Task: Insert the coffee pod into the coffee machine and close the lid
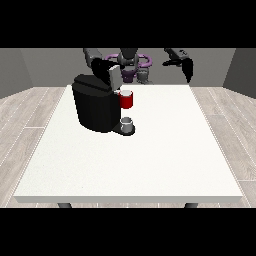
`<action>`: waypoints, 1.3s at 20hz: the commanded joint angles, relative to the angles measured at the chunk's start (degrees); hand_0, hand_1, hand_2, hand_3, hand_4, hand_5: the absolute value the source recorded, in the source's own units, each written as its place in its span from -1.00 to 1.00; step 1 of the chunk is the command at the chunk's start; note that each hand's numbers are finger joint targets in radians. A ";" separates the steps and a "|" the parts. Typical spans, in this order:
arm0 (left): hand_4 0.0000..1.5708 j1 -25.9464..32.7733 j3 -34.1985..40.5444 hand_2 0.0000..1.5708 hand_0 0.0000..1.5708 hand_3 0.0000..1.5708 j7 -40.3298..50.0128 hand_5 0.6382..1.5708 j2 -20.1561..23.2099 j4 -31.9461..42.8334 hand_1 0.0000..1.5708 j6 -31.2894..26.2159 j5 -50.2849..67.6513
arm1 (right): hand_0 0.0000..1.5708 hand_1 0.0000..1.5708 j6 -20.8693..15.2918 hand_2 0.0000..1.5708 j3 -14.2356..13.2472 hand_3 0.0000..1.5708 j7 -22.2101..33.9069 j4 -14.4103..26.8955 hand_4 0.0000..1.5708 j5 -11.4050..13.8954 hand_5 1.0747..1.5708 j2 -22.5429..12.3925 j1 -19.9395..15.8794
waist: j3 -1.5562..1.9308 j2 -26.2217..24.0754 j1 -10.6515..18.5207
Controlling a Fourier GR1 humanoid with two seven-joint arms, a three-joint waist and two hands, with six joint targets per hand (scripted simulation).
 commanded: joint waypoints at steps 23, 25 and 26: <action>-0.76 1.82 -3.29 -1.00 -1.00 -1.00 -3.67 1.00 -1.59 -0.39 -1.00 0.26 0.91 | -1.00 -1.00 -0.55 -1.00 8.62 -1.00 -3.67 -2.45 -0.55 1.48 1.00 7.95 0.88 | 0.06 -5.98 -1.42; -0.76 6.56 -5.31 -1.00 -1.00 -1.00 -7.77 1.00 -3.58 2.59 -1.00 1.25 -2.01 | -1.00 -1.00 -0.97 -1.00 11.77 -1.00 -4.29 -5.52 -0.66 -4.48 1.00 7.99 7.22 | 0.06 -8.91 -3.18; -0.76 5.02 -4.43 -1.00 -1.00 -1.00 -4.15 1.00 -4.20 0.97 -1.00 2.52 -0.45 | -1.00 -1.00 0.88 -1.00 8.54 -1.00 -4.04 -5.91 -0.64 -5.56 1.00 8.01 6.28 | 0.08 -9.39 -3.99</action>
